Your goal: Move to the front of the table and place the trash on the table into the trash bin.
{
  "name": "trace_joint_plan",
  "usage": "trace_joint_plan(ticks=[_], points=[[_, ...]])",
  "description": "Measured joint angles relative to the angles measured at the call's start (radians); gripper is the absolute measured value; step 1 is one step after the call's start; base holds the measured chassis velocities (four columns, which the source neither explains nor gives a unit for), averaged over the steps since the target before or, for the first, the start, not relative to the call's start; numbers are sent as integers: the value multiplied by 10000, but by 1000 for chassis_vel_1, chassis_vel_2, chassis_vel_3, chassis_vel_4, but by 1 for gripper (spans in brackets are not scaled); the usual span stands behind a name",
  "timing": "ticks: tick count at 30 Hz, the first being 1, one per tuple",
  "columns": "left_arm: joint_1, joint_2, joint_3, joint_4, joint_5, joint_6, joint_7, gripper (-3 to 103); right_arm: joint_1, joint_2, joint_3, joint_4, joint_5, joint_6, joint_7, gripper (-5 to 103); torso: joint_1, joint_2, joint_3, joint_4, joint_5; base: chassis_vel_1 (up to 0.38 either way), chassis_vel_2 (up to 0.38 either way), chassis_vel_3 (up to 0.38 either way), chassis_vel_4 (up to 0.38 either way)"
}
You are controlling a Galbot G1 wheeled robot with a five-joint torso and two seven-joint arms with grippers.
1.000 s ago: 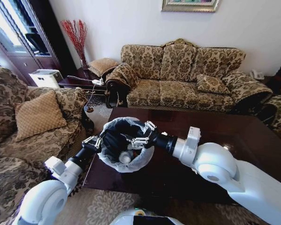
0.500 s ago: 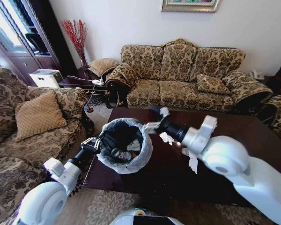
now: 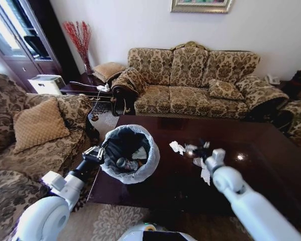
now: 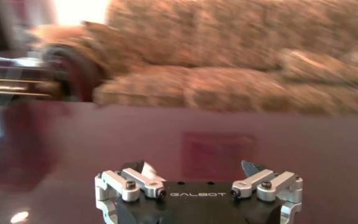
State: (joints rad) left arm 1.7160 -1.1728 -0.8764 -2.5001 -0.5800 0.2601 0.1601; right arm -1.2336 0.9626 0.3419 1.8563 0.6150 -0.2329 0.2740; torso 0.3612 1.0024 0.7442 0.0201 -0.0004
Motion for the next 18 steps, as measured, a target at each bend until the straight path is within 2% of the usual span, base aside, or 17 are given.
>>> trace_joint_plan(ticks=[2,3,6,7,8,12,14,16,18], points=[[-24,30,30,-2,-4,-53,17,3,2,409,-10,-305,206,118,674,100,0,0,0,1,-1,-73,-58,-66,-68],[-24,30,30,-2,-4,-53,17,3,2,409,-10,-305,206,118,674,100,0,0,0,1,-1,-78,-63,-66,-68],[-109,99,101,-5,-29,-145,82,3,276,1043,-274,-697,880,302,2094,100,0,0,0,1,-3,-76,-61,-64,-60],[-109,99,101,-5,-29,-145,82,3,276,1043,-274,-697,880,302,2094,100,0,0,0,1,-3,-79,-62,-73,-66],[-126,112,121,-5,-62,-162,90,3,394,1272,-353,-779,1198,307,2473,100,1,0,0,0,-1,-79,-51,-54,-73],[-143,138,134,-5,-138,-176,93,3,657,1646,-456,-1065,1680,312,3041,100,1,0,0,-1,-3,-51,-35,-40,-51],[-159,145,137,-5,-157,-177,94,3,964,1965,-547,-1429,2059,436,3605,100,0,0,0,4,2,0,0,0,0],[-162,146,138,-5,-158,-177,94,3,1047,2031,-547,-1521,2204,453,3707,100,0,0,0,5,1,0,0,0,0],[-172,132,163,12,-157,-189,106,3,1360,2245,-545,-1815,2742,465,4100,100,0,0,0,4,-5,0,0,0,0]])
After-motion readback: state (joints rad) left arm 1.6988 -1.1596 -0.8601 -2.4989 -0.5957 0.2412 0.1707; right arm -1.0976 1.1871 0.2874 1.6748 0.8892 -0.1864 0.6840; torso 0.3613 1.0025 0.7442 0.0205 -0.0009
